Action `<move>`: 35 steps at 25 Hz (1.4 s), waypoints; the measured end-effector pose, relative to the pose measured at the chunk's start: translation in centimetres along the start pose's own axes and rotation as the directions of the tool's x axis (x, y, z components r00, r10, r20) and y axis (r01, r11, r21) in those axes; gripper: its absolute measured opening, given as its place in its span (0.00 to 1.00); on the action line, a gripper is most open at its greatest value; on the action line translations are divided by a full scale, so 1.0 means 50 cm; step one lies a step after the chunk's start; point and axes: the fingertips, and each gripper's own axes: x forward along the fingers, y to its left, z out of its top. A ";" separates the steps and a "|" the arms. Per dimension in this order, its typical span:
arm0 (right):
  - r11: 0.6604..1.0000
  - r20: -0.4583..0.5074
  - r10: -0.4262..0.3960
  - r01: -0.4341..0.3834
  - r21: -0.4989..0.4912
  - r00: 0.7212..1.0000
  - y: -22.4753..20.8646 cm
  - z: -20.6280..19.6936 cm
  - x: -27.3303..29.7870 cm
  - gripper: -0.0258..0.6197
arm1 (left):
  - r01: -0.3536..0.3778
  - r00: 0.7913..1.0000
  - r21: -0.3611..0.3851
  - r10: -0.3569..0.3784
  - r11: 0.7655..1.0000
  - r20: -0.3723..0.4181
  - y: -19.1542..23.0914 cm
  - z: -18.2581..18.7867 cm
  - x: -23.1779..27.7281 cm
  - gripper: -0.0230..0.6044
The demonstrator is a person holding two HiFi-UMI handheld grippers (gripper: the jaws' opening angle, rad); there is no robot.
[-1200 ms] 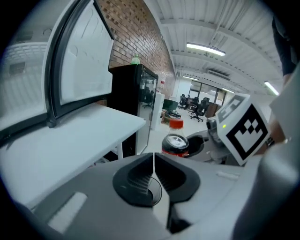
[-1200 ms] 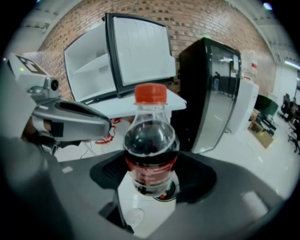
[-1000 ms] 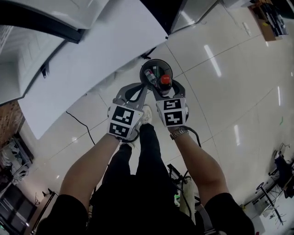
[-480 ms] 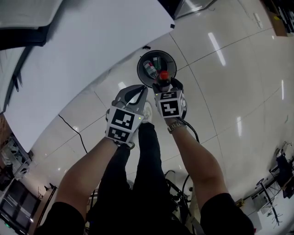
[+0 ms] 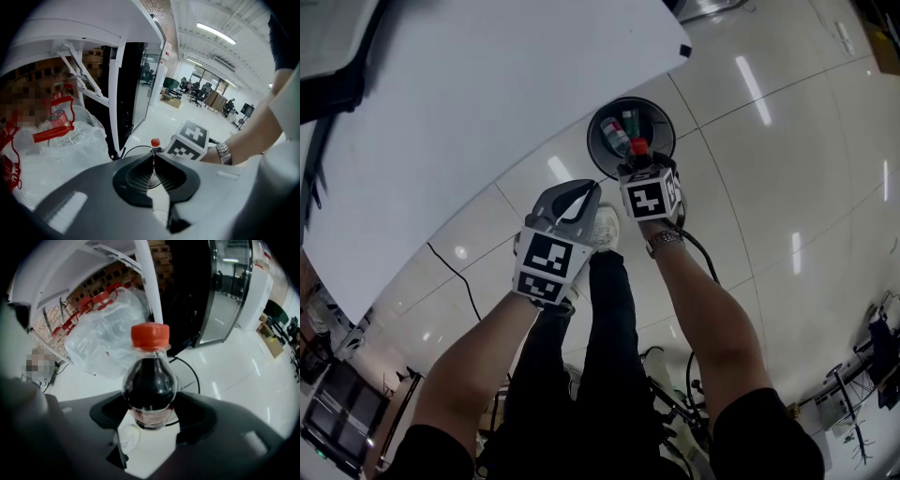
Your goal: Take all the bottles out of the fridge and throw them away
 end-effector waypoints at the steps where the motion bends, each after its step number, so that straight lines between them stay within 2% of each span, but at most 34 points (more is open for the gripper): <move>1: 1.000 -0.010 -0.005 0.005 0.002 1.000 -0.004 -0.004 0.010 0.52 | -0.002 1.000 -0.004 0.002 1.000 -0.002 0.005 -0.004 0.001 0.06; 8: 0.999 -0.027 -0.054 0.054 0.008 0.998 -0.028 -0.021 0.042 0.52 | -0.007 1.000 -0.029 0.007 1.000 -0.010 0.021 -0.029 0.004 0.06; 21: 0.999 0.004 -0.047 0.047 0.006 0.999 -0.014 -0.006 0.000 0.50 | -0.010 1.000 -0.037 0.010 0.999 0.006 0.010 -0.016 -0.018 0.06; 27: 0.999 0.054 -0.043 0.043 0.002 0.998 0.014 0.023 -0.088 0.50 | -0.024 0.999 -0.026 0.025 0.999 0.041 -0.013 0.022 -0.072 0.06; 35: 0.999 0.165 -0.017 0.023 -0.030 0.986 0.093 0.093 -0.266 0.47 | -0.077 0.989 -0.019 0.079 0.997 0.124 -0.039 0.092 -0.209 0.06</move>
